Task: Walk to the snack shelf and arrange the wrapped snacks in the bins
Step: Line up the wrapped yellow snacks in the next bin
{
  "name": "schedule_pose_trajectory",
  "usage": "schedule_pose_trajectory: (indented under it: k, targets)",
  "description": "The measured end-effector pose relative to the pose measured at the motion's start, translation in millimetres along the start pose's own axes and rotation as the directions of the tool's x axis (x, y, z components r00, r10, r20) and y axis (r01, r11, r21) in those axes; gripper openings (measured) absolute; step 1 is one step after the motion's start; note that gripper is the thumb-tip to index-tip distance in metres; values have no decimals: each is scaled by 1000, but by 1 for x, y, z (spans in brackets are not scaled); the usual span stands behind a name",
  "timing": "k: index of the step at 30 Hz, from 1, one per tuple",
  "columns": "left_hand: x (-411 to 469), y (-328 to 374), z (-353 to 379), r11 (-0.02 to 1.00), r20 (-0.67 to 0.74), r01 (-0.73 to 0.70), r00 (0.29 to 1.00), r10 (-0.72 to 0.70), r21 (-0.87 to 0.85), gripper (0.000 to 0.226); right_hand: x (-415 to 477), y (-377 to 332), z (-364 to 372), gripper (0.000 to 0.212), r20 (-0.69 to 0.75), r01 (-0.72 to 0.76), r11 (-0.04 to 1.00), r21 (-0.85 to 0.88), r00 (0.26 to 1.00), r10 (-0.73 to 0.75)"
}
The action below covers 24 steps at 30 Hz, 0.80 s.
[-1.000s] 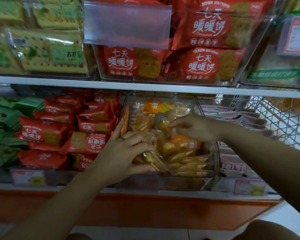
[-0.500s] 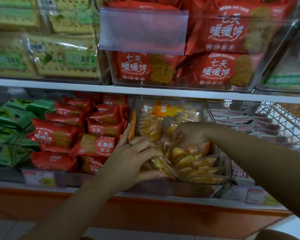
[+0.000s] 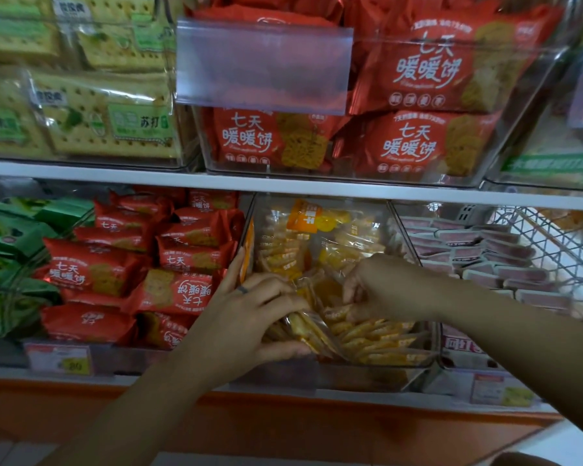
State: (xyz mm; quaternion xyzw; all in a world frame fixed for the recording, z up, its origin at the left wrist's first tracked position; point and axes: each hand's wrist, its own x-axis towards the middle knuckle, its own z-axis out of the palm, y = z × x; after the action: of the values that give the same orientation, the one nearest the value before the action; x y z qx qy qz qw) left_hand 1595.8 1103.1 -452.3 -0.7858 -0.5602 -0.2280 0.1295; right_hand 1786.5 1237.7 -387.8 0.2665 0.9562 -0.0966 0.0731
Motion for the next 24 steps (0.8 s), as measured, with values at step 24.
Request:
schedule_pose_trajectory:
  k: [24]
  targets:
    - [9, 10, -9, 996, 65, -13, 998, 7, 92, 57, -23, 39, -13, 19, -153, 79, 995, 64, 986, -69]
